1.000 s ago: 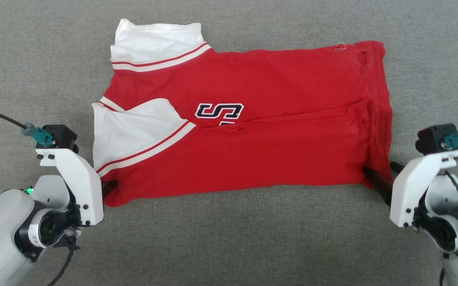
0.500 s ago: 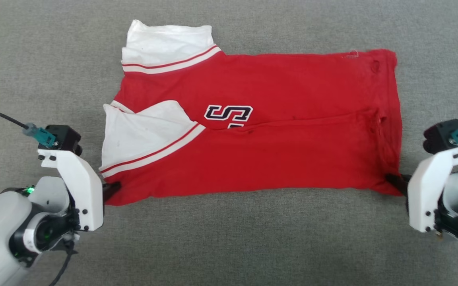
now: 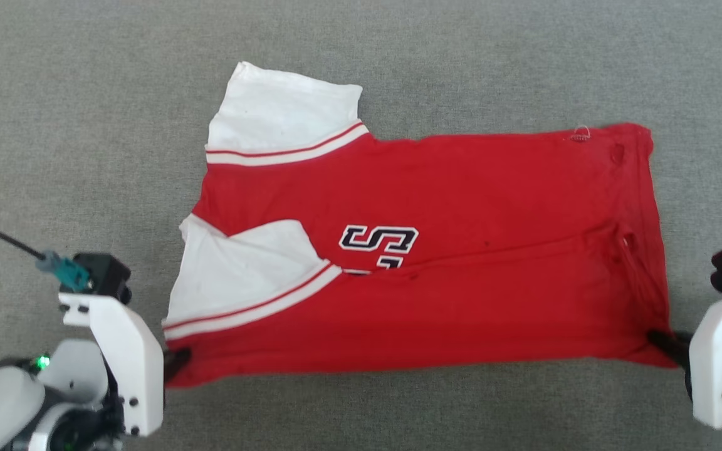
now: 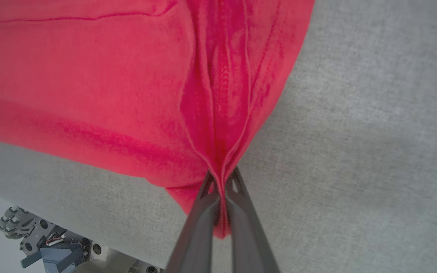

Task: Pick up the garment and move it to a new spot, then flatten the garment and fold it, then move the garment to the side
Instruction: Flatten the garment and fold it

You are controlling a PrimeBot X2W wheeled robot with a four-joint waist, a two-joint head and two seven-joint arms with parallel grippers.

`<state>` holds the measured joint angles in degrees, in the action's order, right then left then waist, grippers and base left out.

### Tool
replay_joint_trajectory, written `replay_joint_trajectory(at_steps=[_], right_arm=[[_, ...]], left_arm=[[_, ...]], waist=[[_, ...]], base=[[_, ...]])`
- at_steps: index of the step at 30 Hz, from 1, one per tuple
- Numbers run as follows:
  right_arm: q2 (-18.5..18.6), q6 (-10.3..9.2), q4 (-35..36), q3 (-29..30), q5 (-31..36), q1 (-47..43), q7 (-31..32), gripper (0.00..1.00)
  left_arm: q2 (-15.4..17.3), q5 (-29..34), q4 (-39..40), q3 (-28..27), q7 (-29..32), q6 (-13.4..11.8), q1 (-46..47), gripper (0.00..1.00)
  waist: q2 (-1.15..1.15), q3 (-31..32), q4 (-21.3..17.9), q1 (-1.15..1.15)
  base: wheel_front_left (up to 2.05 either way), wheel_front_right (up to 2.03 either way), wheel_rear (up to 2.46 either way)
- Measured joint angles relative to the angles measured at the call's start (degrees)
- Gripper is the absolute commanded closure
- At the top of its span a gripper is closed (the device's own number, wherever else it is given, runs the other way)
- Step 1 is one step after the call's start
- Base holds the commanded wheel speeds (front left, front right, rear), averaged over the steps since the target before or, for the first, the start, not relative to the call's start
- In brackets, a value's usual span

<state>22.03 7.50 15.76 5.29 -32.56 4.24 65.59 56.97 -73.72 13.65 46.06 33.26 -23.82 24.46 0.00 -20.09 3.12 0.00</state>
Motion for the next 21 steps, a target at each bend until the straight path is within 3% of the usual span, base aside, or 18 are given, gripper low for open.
replay_joint_trajectory(at_steps=[3, 8, 9, 10, 11, 12, 16, 21], right_arm=[[-1.68, 0.0, 0.97, 1.07, 0.29, -2.13, 0.47, 1.0], [-3.61, 0.0, -0.31, 0.68, 1.52, -3.42, -0.2, 1.0], [-3.92, 0.0, -1.11, 0.37, 2.03, -3.42, -0.88, 0.77], [-4.21, 0.0, -1.83, 0.0, 2.47, -3.36, -1.68, 0.55], [-4.41, 0.0, -2.61, -0.32, 2.86, -3.2, -2.37, 0.07], [-4.63, 0.0, -3.14, -0.63, 2.97, -2.94, -3.15, 0.0], [-5.82, 0.02, -4.01, -1.48, 3.41, -2.04, -6.43, 0.0], [-8.21, -0.01, -0.88, -0.82, 4.0, -0.73, -11.74, 0.0]], left_arm=[[0.16, -0.44, 0.75, 0.56, -0.24, -0.89, -1.79, 1.0], [-1.42, -0.88, -1.34, 1.31, -0.53, -0.27, -2.61, 1.0], [-1.83, -0.79, -2.24, 1.49, -0.59, 0.22, -2.6, 0.69], [-2.18, -0.64, -3.34, 1.66, -0.71, 0.64, -2.57, 0.15], [-2.56, -0.49, -4.22, 1.76, -0.75, 1.02, -2.46, 0.0], [-2.88, -0.55, -4.97, 1.7, -0.68, 1.25, -2.2, 0.0], [-2.38, -0.65, -5.92, 0.59, 0.1, 2.14, 0.35, 0.0], [1.59, 0.58, -4.95, -1.87, 2.18, 2.23, 5.7, 0.0]], waist=[[0.0, -0.36, 0.03, 0.0], [0.0, -0.69, -0.17, 0.0], [0.0, -0.75, -0.27, 0.0], [0.0, -0.75, -0.4, 0.0], [0.0, -0.74, -0.56, 0.0], [0.0, -0.74, -0.71, 0.0], [0.0, -0.5, -1.55, 0.0], [0.0, -0.28, -3.3, 0.0]], base=[[0.0, 0.0, 0.0], [0.0, 0.0, 0.0], [0.0, 0.0, 0.0], [0.0, 0.0, 0.0], [0.0, 0.0, 0.0], [0.0, 0.0, 0.0], [0.0, 0.0, 0.0], [0.0, 0.0, 0.0]])
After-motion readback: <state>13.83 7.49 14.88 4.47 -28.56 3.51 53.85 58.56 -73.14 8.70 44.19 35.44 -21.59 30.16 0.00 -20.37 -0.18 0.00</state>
